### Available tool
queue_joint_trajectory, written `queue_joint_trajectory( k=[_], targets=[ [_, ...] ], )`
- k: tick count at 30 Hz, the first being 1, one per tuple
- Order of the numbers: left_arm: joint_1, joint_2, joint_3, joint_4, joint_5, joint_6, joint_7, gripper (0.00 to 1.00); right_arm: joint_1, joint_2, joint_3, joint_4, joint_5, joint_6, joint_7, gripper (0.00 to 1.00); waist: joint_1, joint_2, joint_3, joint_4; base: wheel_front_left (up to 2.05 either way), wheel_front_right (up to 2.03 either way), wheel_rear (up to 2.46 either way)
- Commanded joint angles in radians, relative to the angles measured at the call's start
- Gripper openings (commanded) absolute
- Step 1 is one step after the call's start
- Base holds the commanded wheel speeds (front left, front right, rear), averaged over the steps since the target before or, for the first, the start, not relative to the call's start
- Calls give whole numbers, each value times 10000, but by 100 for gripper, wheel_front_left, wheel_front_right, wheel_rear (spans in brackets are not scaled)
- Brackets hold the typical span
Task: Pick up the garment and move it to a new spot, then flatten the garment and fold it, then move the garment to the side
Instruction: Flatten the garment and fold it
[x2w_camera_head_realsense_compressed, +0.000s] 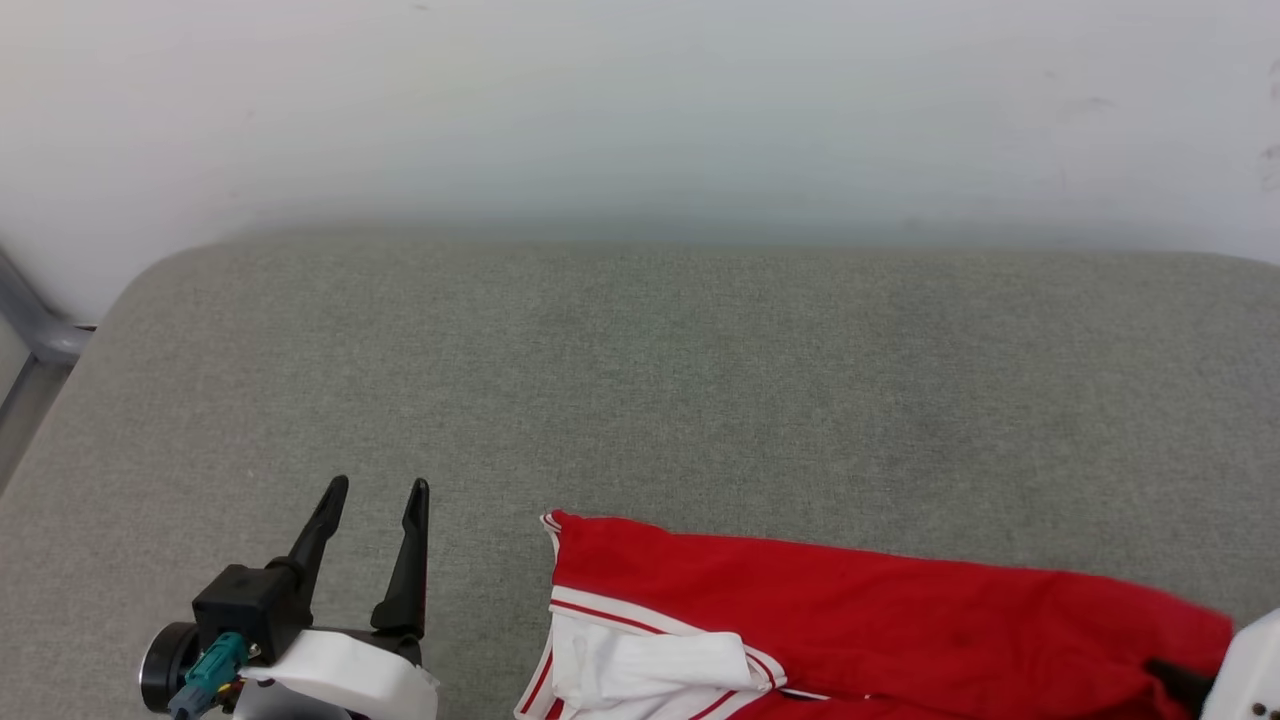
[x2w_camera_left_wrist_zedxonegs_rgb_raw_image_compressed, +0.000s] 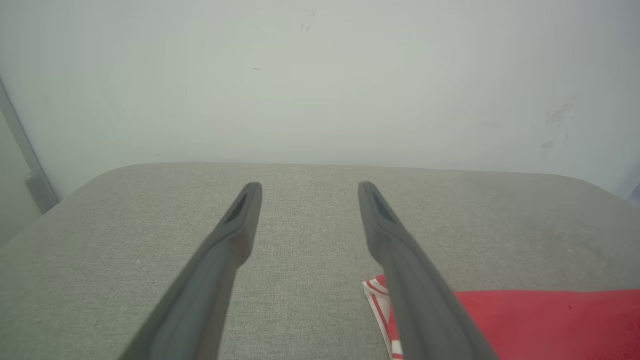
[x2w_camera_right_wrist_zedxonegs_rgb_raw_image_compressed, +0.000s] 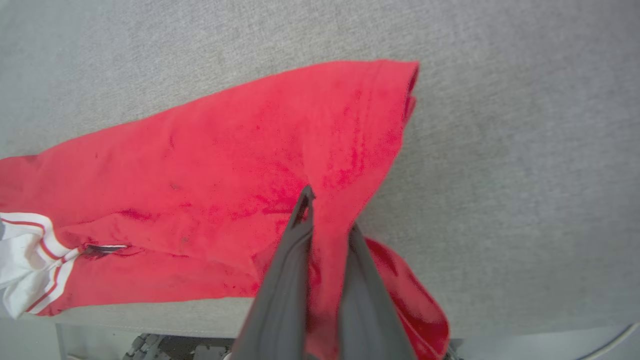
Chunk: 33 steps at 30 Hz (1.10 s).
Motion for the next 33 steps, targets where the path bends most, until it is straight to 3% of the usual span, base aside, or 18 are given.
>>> queue_joint_trajectory(
  k=[1,7,13,23,27,33],
  targets=[
    [148,18,-4,32,-54,49,67,100,-112,222,-52,-66,279,-5,179,0,0,-1,-55,-1,0,0,0],
    [126,9,-48,2,-55,151,175,100,-179,1154,-272,-43,2378,-5,1754,0,0,-1,-160,110,0,0,0],
    [24,30,-84,-42,-74,189,259,100,-565,1260,489,965,5475,-5,2200,0,0,-1,-115,332,0,0,0],
    [-307,-108,-177,13,-153,77,208,100,-1395,1252,3848,1847,8436,-5,446,0,0,-1,238,922,0,0,0],
    [-450,-195,-183,81,-180,20,127,100,-1842,1248,5076,1940,8887,-5,-446,0,0,-1,489,1151,0,0,0],
    [-737,-270,-144,193,-217,-122,14,100,-2413,1247,6279,2309,8423,-5,-1621,0,0,-1,972,1391,0,0,0]
  ],
)
